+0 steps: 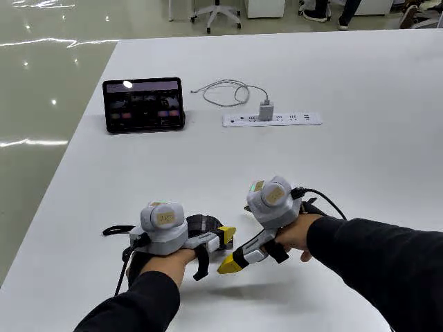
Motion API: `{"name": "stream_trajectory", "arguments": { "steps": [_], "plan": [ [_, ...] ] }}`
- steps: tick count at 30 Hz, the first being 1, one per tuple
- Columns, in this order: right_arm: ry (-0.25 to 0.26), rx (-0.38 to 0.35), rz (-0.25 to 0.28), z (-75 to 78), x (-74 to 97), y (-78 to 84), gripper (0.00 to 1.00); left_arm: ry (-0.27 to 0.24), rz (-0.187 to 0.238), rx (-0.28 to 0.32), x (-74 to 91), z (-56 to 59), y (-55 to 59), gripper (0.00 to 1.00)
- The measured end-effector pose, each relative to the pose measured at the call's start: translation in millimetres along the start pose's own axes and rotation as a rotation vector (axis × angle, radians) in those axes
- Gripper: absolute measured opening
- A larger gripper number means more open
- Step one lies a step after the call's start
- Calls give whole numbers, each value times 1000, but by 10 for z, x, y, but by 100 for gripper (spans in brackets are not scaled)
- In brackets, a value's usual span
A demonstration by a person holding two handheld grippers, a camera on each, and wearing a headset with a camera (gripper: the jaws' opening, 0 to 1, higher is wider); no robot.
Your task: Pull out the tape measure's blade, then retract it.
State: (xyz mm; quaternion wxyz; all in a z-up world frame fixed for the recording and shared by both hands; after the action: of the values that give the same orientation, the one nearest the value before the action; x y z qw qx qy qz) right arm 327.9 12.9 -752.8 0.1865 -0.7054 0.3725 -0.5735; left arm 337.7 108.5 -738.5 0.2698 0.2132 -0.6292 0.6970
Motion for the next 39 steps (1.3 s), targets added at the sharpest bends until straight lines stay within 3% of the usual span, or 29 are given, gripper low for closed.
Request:
{"name": "stream_trajectory", "arguments": {
  "steps": [2,5,7,10,13,16,18,20,25,27,29,31,39],
  "plan": [
    [9,-3,5,1,29,20,100,5,-2,-2,13,-30,5,100],
    [29,-17,0,16,82,70,100,7,39,-42,47,-75,-47,100],
    [51,-19,22,21,139,89,100,15,6,-67,70,-98,-12,100],
    [78,-27,35,47,218,142,100,50,48,-99,87,-129,-68,100],
    [109,-30,56,63,319,195,100,104,33,-138,120,-130,-36,100],
    [138,-41,81,75,420,230,100,144,51,-134,170,-141,-41,100],
    [179,-48,118,89,531,261,100,178,81,-189,222,-150,-59,100],
    [186,-61,132,55,634,332,100,192,74,-222,265,-180,-27,100],
    [224,-86,143,17,875,570,100,190,50,-278,311,-359,-1,100],
    [244,-104,161,11,986,655,100,194,22,-290,334,-438,30,100],
    [268,-124,181,2,1107,723,100,165,-9,-325,361,-558,75,100],
    [282,-130,189,-13,1210,787,100,195,7,-330,419,-595,95,100],
    [324,-144,191,-69,1510,1028,100,222,14,-331,633,-810,164,100]
  ]
}}
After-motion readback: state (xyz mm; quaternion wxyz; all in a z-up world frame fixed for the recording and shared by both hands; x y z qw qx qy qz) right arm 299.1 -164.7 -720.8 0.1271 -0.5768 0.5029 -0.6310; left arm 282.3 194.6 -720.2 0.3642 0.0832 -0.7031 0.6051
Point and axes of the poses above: the centre of the closed fingertips' face, and the gripper's own axes: x roughly backward along the fingers, z roughly to its right, y roughly out of its underside, the point moved 3 cm from there along x, roughly backward along the fingers, and after that the axes turned 10 degrees about -y, right-handed, at the moved point
